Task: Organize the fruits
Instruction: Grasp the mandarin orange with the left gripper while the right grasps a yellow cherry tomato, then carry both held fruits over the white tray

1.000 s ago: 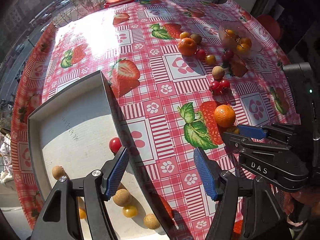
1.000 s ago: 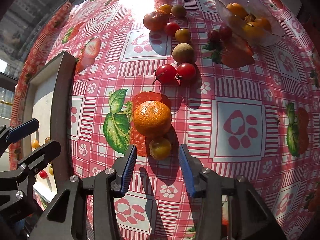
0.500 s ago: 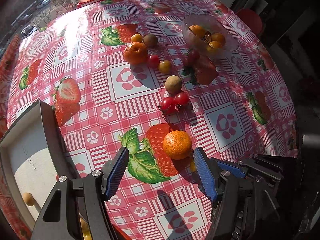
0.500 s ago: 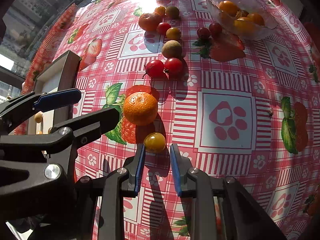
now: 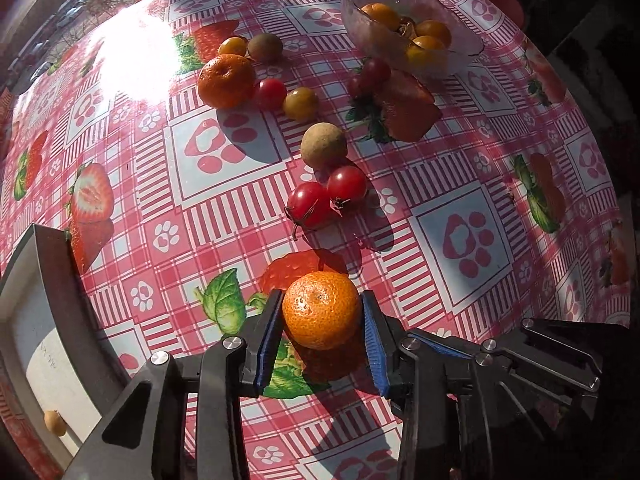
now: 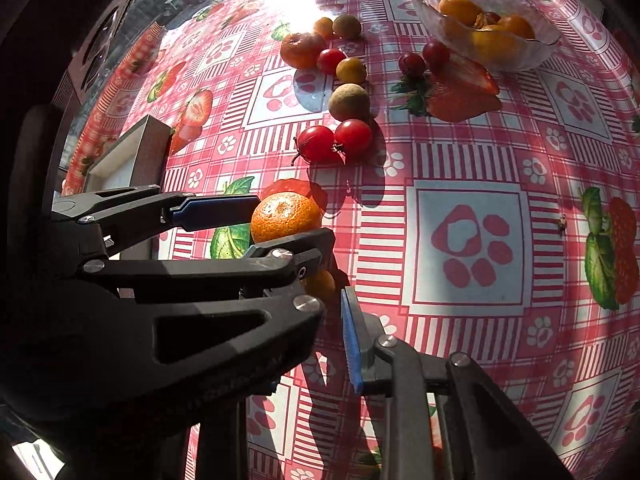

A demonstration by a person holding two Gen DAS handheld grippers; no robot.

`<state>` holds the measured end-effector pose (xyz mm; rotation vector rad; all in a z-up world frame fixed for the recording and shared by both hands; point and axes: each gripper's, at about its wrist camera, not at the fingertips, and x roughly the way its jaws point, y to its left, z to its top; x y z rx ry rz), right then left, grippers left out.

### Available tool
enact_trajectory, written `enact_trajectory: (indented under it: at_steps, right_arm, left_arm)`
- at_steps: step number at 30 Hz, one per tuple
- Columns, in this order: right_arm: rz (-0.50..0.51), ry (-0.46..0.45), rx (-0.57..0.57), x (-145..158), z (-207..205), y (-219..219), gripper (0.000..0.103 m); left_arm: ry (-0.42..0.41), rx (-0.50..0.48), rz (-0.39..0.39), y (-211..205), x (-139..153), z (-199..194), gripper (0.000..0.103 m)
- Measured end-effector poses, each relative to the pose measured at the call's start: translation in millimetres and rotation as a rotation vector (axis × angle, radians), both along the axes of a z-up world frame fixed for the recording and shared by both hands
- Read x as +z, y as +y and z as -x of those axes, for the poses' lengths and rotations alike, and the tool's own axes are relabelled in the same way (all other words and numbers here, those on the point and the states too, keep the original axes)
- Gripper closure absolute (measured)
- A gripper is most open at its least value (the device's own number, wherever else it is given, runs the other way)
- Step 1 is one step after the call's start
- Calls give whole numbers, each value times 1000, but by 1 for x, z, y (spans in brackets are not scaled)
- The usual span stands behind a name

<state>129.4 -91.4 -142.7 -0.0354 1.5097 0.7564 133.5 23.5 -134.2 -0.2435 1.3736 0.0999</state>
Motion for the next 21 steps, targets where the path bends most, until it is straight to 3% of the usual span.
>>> enact_trajectory:
  at_steps: [8, 21]
  right_arm:
    - [-12, 20, -15, 11, -3, -14, 81]
    - [-9, 32, -27, 34, -9, -17, 81]
  left_arm:
    - [-32, 75, 26, 14, 9, 16, 65]
    - [-112, 197, 7, 51, 54, 55, 65]
